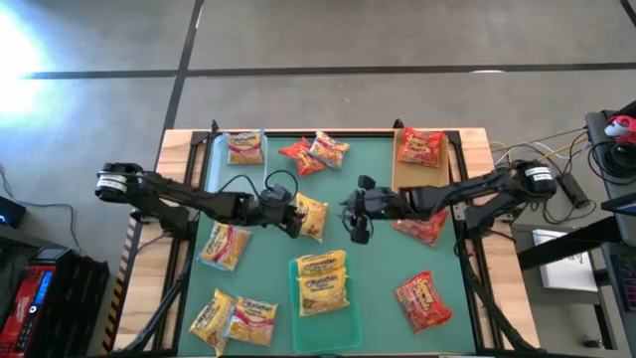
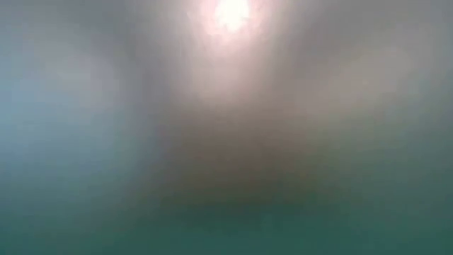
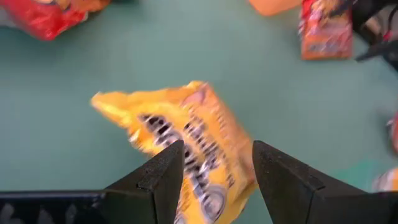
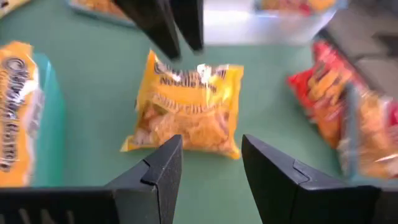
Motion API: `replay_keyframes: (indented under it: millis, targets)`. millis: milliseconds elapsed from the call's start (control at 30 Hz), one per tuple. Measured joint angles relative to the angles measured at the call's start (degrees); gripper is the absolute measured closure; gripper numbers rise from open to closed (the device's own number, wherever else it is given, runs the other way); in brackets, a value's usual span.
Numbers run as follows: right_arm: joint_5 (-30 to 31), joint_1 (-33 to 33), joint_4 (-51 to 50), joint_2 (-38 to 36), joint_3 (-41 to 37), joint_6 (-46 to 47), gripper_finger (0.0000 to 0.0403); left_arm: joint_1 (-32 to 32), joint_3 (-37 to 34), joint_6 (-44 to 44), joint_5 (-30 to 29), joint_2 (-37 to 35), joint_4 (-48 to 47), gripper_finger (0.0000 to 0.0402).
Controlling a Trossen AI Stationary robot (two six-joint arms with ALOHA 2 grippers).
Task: Sort Maruchan noodles
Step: Put the top yellow noodle pack into the green bin
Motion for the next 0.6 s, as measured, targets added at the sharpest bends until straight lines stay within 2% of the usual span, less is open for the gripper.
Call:
replay_keyframes:
  millis: [100, 333, 600]
  targets:
    - [-6.45, -2.41, 0.8, 2.53, -0.09, 1.1, 0.0248, -0.01, 0.0, -0.31, 0.14, -1.46, -4.76, 0.0228]
    - [-13.77, -4.06, 10.73, 8.79, -0.11, 2.21, 0.0248, -0.02, 0.0, -0.38, 2.71, -2.11, -7.06, 0.0228]
    - [-14.66, -4.92, 15.41, 13.55, -0.03, 3.87, 0.0248, -0.02, -0.59, 2.83, 1.59, -1.85, -7.03, 0.0228]
